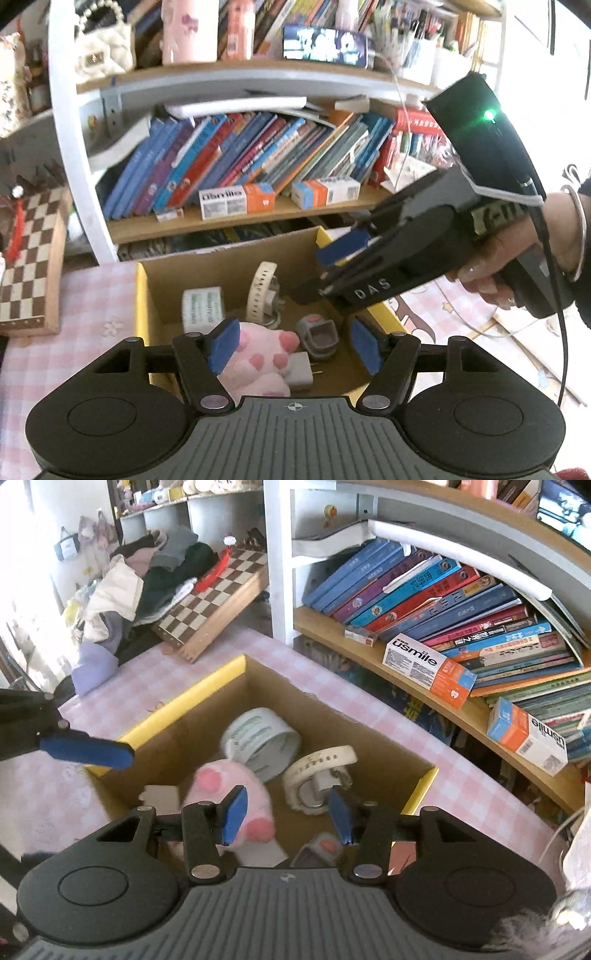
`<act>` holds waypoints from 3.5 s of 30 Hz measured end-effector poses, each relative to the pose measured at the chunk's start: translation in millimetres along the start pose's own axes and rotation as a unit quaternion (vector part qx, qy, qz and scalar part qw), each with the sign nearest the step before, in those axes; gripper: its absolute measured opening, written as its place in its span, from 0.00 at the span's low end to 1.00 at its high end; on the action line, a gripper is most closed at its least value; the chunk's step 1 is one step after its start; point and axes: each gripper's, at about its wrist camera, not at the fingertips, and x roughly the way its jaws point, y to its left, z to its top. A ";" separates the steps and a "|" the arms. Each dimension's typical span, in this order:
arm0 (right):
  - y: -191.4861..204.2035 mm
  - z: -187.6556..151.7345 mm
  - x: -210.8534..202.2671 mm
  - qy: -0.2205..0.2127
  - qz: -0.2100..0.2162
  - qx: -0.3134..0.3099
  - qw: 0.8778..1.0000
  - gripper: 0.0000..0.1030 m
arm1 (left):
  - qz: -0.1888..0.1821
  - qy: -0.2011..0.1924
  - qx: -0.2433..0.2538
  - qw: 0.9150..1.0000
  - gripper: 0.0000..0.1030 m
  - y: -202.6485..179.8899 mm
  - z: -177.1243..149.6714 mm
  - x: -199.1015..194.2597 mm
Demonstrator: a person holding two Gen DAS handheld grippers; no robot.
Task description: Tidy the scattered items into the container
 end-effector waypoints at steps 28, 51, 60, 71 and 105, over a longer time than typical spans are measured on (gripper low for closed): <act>133.8 -119.3 -87.4 -0.088 -0.121 0.157 0.976 0.48 | 0.084 -0.048 -0.035 0.995 0.79 4.5 -108.8 -117.1; 257.4 -231.2 -116.3 -0.121 -0.226 0.164 0.953 0.90 | 0.143 -0.036 -0.053 0.988 0.97 -26.8 -199.2 -156.1; 268.8 -252.1 -113.7 -0.093 -0.225 0.198 0.950 0.98 | 0.139 -0.017 -0.048 0.989 0.98 -37.9 -218.0 -158.3; 275.3 -261.0 -112.8 -0.077 -0.224 0.201 0.951 1.00 | 0.146 -0.008 -0.065 0.987 0.98 -36.5 -230.6 -164.9; 283.3 -258.7 -104.9 -0.057 -0.226 0.195 0.953 1.00 | 0.142 0.014 -0.073 0.987 1.00 -33.7 -234.8 -158.4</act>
